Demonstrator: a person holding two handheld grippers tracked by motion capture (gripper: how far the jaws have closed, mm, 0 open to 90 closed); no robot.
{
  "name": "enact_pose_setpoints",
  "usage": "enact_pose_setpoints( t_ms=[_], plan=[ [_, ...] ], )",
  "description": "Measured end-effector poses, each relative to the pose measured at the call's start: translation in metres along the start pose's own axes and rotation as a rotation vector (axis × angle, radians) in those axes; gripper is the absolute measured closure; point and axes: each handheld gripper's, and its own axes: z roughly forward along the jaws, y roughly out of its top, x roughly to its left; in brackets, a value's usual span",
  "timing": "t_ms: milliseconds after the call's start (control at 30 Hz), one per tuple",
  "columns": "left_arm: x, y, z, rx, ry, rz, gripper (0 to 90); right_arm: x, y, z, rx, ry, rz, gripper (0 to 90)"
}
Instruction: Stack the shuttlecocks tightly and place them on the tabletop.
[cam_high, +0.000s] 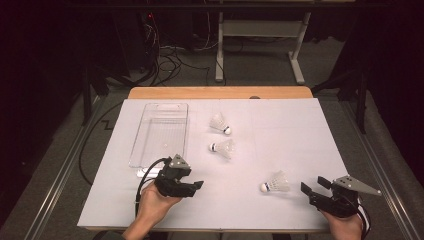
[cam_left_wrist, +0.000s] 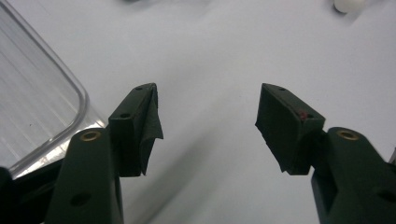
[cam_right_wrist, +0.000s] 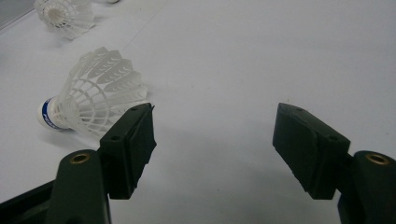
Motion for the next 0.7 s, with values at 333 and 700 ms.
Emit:
enact_pose_setpoints(
  t_ms=[333, 700],
  plan=[
    [0.005, -0.009, -0.006, -0.003, 0.018, -0.019, 39.8, 0.000, 0.000, 0.000, 0.000, 0.000, 0.000, 30.3],
    [0.007, -0.018, -0.009, -0.008, 0.017, -0.030, 40.0, 0.000, 0.000, 0.000, -0.001, 0.000, 0.001, 30.3]
  ],
)
